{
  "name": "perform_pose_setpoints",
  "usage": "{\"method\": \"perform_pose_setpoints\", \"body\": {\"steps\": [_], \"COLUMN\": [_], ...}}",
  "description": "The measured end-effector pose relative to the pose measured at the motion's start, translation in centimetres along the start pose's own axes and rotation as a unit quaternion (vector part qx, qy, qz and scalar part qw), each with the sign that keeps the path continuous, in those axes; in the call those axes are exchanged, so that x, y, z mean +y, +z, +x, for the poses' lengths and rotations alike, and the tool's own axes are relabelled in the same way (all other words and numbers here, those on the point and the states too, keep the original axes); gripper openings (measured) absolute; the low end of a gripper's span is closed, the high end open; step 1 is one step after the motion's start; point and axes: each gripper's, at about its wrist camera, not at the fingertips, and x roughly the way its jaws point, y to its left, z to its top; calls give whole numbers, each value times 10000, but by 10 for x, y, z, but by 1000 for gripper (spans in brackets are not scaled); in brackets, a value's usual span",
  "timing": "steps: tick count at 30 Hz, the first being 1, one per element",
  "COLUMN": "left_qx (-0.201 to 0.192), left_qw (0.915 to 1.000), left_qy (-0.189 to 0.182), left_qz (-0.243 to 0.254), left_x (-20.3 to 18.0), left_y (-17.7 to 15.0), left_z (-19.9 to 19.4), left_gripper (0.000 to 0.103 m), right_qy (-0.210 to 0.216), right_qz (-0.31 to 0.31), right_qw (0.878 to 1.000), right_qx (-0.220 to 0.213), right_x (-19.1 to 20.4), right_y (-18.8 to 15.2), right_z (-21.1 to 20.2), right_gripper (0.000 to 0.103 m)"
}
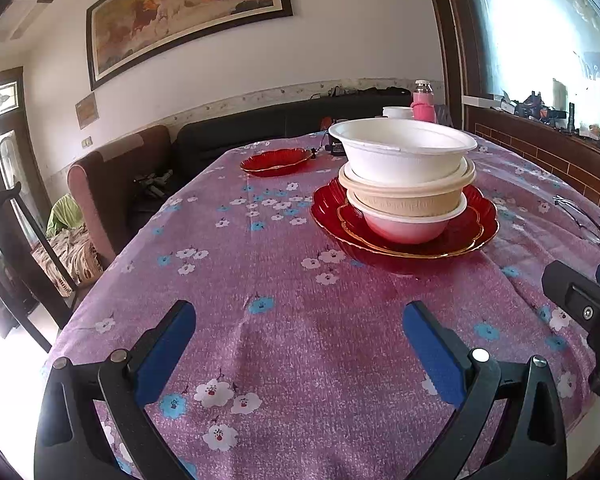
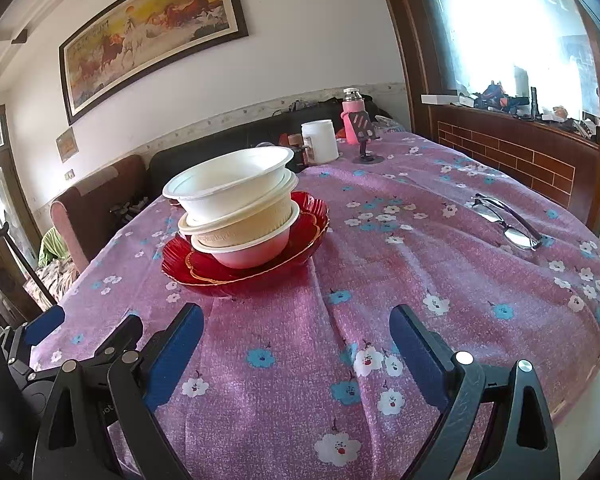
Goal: Organize plates and bowls
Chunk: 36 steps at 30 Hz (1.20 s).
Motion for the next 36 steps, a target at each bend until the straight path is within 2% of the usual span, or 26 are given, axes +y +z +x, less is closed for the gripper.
{"method": "perform_pose_setpoints", "body": {"steps": [36], "left_qx": [137], "left_qw": [9999], "left_qy": [27], "left_qz": [-11], "left_x": [2], "left_y": [-3], "left_z": [6], "left_gripper": [103], "right_qy": [-22], "right_qz": [38], "right_qw": [10000], "right_qx": [78], "right_x": [-1], "right_y": [-3], "right_z": [5], "right_gripper": [96]}}
